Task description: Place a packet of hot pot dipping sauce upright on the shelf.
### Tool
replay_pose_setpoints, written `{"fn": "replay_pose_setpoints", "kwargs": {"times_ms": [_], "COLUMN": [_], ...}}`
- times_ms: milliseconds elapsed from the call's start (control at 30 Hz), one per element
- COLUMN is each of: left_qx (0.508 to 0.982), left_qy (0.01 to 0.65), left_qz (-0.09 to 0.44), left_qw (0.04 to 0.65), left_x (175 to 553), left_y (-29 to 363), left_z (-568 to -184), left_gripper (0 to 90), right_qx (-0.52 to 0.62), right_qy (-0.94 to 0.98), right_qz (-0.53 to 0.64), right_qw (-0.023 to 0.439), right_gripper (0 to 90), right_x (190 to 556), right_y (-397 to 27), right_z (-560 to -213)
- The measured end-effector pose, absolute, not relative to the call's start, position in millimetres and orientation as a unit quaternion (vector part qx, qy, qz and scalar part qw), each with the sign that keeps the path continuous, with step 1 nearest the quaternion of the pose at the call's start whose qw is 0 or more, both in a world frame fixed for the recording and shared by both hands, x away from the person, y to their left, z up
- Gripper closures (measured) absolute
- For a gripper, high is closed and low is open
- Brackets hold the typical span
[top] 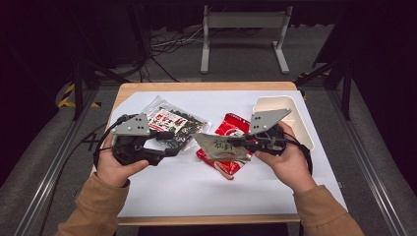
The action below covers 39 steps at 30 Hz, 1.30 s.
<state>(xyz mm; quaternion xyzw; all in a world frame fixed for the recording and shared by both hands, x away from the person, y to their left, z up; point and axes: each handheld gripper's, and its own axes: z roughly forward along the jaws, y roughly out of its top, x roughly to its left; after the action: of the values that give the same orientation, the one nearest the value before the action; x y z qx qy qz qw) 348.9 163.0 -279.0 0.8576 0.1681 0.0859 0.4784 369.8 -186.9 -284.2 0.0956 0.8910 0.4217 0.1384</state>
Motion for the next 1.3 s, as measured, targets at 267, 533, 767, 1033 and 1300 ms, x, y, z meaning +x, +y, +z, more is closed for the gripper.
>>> {"fn": "replay_pose_setpoints", "kwargs": {"times_ms": [267,533,767,1033,1300], "left_qx": [0.857,0.856,0.854,0.848,0.832], "left_qy": [0.186,0.202,0.212,0.223,0.238], "left_qz": [0.088,0.089,0.087,0.083,0.083], "left_qw": [0.472,0.467,0.467,0.474,0.494], "left_x": [352.5,356.5,361.6,368.3,373.4], "left_y": [169.9,177.3,183.3,189.5,199.1], "left_z": [-284.6,-290.0,-293.1,-299.4,-304.6], "left_gripper": [47.2,46.6,46.0,45.5,45.6], "right_qx": [0.095,0.079,0.081,0.091,0.095], "right_qy": [0.888,0.887,0.885,0.881,0.879], "right_qz": [0.42,0.416,0.411,0.41,0.408], "right_qw": [0.162,0.186,0.203,0.219,0.229], "right_gripper": [90.0,90.0,90.0,90.0,90.0], "right_x": [379.9,388.0,398.9,416.3,428.6], "right_y": [-203.6,-213.7,-222.7,-238.5,-250.9], "right_z": [-272.1,-258.6,-250.1,-242.7,-239.1]}}
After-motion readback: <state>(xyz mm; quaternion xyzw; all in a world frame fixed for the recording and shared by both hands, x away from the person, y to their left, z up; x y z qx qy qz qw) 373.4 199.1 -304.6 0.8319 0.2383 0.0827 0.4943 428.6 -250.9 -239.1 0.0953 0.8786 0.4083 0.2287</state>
